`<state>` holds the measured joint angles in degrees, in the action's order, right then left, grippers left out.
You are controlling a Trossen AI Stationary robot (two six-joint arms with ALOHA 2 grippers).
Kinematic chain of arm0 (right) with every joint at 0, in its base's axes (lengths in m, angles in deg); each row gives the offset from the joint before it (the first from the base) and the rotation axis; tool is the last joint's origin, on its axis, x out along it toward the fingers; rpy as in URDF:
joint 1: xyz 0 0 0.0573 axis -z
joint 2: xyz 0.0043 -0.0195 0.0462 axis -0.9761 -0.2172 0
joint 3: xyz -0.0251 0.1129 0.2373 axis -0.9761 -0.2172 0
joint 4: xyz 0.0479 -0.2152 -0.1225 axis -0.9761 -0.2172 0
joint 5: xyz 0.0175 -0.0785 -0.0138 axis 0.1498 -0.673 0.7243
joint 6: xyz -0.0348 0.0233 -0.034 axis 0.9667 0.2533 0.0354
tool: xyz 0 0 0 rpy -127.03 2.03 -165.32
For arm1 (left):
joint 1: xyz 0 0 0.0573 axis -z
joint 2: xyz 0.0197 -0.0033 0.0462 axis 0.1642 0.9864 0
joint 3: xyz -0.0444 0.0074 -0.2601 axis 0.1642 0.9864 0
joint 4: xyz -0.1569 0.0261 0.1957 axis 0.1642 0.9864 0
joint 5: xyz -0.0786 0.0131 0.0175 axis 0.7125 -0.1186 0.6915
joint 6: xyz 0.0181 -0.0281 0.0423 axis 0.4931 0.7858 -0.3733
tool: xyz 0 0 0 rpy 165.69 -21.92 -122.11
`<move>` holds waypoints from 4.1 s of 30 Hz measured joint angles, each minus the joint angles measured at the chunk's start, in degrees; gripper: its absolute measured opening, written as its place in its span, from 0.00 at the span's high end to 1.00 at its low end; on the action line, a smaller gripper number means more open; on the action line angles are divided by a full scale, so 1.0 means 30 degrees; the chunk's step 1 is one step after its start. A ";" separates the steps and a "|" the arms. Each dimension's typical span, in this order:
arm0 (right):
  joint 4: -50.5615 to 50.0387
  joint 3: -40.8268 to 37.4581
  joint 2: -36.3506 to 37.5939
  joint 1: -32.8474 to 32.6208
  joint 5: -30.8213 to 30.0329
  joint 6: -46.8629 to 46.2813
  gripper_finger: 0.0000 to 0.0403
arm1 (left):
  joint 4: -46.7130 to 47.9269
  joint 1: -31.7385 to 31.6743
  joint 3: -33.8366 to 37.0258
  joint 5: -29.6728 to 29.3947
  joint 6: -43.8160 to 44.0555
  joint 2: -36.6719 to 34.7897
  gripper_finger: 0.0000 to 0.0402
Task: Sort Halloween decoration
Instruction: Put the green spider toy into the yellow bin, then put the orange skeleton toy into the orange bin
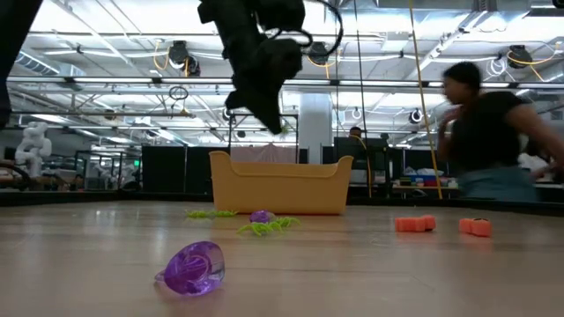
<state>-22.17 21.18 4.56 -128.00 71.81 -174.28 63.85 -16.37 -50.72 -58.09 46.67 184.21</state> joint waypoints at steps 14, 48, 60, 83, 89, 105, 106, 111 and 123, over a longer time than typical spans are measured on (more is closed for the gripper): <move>0.0004 0.0000 0.0000 0.0369 -0.0918 0.0389 0.71 | 0.1379 -0.0191 -0.0007 -0.0934 0.1189 0.0504 0.63; -0.1256 0.3198 -0.3556 1.0213 0.3616 1.6329 0.62 | 0.0331 0.8925 -0.3009 -0.6782 0.7762 -0.4194 0.54; 0.2881 0.3198 -0.6323 1.0200 0.3557 1.6034 0.47 | 0.3828 1.1051 -0.0849 -0.7656 1.1527 -0.4159 0.54; -0.2381 0.3497 -0.6486 0.9289 0.3719 1.1743 0.47 | -0.4959 1.0272 0.4983 -0.3404 1.1091 -0.3992 0.54; -0.1962 0.3497 -0.7145 0.9289 0.4894 1.4618 0.47 | -0.5056 1.0189 0.4983 -0.3304 0.9985 -0.3992 0.54; -0.0701 0.3497 -1.0446 0.9326 0.6542 2.3202 0.47 | -0.4994 1.0415 0.4983 -0.2442 0.9982 -0.3992 0.54; -0.0722 0.3497 -1.0481 0.9333 0.6366 2.3540 0.47 | -0.4988 1.0459 0.4983 -0.2351 1.0004 -0.3992 0.54; -0.0408 0.3497 -1.1070 0.9445 0.6169 2.5362 0.47 | -0.4938 1.0563 0.4969 -0.2277 1.0005 -0.3992 0.54; 0.0096 0.3497 -1.2097 0.9502 0.6543 2.6555 0.48 | -0.4789 1.0563 0.4956 -0.1432 1.0020 -0.3992 0.54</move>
<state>-21.88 31.67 -31.73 -99.49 91.44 -94.61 49.48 15.32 -35.86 -62.39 76.73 172.23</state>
